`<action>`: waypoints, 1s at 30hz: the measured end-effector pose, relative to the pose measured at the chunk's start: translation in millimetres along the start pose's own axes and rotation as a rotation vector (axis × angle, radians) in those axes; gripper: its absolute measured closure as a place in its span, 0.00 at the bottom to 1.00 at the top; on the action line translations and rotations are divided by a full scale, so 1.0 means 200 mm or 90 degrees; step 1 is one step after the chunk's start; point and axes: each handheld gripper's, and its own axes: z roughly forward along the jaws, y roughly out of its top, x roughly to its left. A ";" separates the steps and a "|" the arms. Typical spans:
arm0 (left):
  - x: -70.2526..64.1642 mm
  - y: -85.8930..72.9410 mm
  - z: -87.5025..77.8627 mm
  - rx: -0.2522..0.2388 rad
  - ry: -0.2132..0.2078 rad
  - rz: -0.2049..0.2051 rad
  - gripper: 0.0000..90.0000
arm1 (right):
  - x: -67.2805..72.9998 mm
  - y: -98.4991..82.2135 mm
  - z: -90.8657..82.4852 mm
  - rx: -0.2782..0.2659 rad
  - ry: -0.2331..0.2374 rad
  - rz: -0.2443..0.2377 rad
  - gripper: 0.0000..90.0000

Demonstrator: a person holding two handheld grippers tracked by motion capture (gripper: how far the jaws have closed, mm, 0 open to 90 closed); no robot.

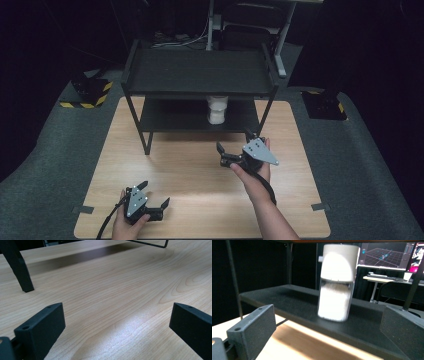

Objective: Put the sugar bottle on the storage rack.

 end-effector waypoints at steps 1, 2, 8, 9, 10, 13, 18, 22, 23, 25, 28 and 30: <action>0.00 0.00 0.00 0.000 0.000 0.000 0.01 | 0.00 -0.01 -0.02 0.001 0.000 -0.003 0.00; 0.00 0.00 0.00 0.000 0.001 0.000 0.01 | 0.00 -0.03 -0.03 0.000 0.000 -0.006 0.00; 0.00 0.00 0.00 -0.003 0.003 0.000 0.01 | -0.01 -0.12 -0.15 0.011 0.010 -0.016 0.00; 0.00 0.00 0.00 -0.003 0.003 0.000 0.01 | -0.01 -0.14 -0.17 0.015 0.009 -0.019 0.00; 0.00 0.00 0.00 -0.003 0.003 0.000 0.01 | -0.02 -0.15 -0.18 0.017 0.009 -0.018 0.00; 0.00 -0.01 0.00 -0.004 0.003 0.000 0.01 | -0.02 -0.20 -0.23 0.020 0.007 -0.018 0.00; -0.01 -0.01 0.00 -0.005 0.006 0.001 0.01 | -0.03 -0.27 -0.32 0.033 0.002 -0.019 0.00; -0.01 -0.01 0.00 -0.005 0.006 0.001 0.01 | -0.03 -0.33 -0.38 0.051 -0.005 -0.020 0.00; -0.01 -0.01 0.00 -0.005 0.006 0.001 0.01 | -0.03 -0.35 -0.39 0.055 -0.009 -0.017 0.00; -0.01 -0.01 0.00 -0.006 0.007 0.001 0.01 | -0.04 -0.36 -0.40 0.059 -0.012 -0.015 0.00; -0.01 -0.01 0.00 -0.006 0.008 0.001 0.01 | -0.04 -0.41 -0.44 0.073 -0.021 -0.009 0.00; -0.01 -0.01 0.00 -0.007 0.008 0.000 0.01 | -0.04 -0.43 -0.45 0.080 -0.025 -0.009 0.00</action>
